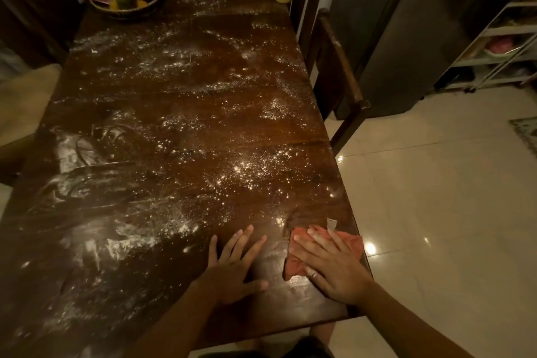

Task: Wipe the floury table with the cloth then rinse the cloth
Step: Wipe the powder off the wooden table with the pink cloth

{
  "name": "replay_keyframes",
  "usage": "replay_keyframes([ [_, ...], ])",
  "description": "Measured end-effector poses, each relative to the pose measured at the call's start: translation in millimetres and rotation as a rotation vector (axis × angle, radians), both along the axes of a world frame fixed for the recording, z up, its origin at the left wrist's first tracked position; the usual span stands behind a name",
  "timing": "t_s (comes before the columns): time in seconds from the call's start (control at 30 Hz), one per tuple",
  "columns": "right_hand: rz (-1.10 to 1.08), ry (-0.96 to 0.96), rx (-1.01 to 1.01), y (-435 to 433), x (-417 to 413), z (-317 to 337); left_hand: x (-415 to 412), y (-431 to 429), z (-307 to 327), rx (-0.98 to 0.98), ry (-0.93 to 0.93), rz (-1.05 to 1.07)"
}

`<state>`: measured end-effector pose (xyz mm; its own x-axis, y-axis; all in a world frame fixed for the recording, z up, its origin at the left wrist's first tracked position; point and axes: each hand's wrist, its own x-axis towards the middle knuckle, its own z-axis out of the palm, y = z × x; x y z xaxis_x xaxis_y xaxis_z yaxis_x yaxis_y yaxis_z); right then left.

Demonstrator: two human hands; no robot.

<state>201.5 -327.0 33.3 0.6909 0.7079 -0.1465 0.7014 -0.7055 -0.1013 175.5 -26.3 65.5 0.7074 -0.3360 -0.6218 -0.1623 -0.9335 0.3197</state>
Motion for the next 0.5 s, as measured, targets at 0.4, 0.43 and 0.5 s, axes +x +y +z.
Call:
replay_keyframes([
  [0.4,0.07,0.024,-0.023,23.2,6.2,7.2,1.2,-5.3,3.9,0.026,-0.013,0.127],
  [0.43,0.035,0.027,-0.029,17.9,14.3,7.8,3.1,-4.5,5.4,0.037,-0.015,0.137],
  [0.5,-0.236,0.059,-0.007,28.8,24.5,7.4,7.2,-2.1,7.6,0.042,-0.017,0.145],
])
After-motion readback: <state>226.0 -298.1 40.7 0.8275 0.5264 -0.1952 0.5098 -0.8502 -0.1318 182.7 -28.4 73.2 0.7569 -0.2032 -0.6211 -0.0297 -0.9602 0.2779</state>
